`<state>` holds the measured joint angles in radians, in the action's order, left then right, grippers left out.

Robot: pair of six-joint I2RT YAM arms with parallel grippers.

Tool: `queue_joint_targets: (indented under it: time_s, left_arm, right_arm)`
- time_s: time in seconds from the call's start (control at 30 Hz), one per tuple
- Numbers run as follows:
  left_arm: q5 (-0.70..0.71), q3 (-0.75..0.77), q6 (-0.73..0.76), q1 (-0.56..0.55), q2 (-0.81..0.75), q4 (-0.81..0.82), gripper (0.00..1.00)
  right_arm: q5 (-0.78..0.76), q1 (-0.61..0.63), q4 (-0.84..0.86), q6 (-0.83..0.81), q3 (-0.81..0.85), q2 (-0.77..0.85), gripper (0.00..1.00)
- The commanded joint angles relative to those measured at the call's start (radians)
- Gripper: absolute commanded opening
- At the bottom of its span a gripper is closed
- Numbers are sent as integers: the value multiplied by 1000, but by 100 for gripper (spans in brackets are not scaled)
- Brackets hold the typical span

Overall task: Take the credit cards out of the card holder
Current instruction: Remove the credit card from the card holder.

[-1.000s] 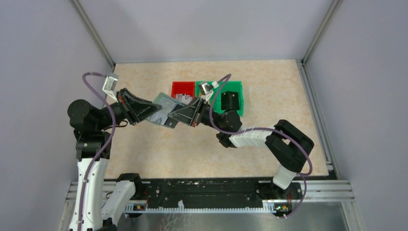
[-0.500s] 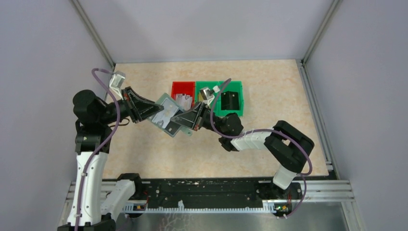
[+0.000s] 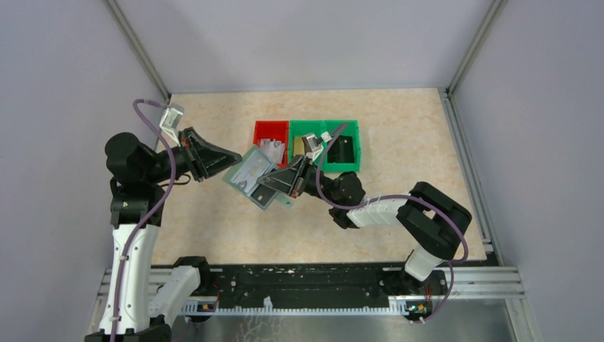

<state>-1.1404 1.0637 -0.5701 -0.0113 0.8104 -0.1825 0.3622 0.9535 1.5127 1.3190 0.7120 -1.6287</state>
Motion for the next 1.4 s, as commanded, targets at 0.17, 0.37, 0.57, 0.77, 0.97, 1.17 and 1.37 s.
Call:
queue_joint_targets:
  time_s: [0.17,0.37,0.57,0.77,0.97,1.17,1.37]
  left_arm:
    - [-69,-10,32,-5,-16,8,31]
    - [-107,-69,-19,-4,-34,63,27]
    - [-131,-89,-16,-4,-45,72,25]
    - [-143,-92,-24,-5,-38,72,25]
    - [-136,-96,29,-6,-38,45,18]
    - [-43,-28,102,-6,-16,-30,0]
    - [-21,37,53,-5,-3,18,0]
  right_arm:
    - [-18,8,143,-37,17,65,0]
    - [-7,8,126,-50,39,65,0]
    - [15,8,103,-66,74,66,0]
    - [24,12,90,-80,84,72,0]
    - [30,11,73,-96,88,84,0]
    - [30,11,75,-90,83,84,1]
    - [-7,20,58,-78,70,81,33]
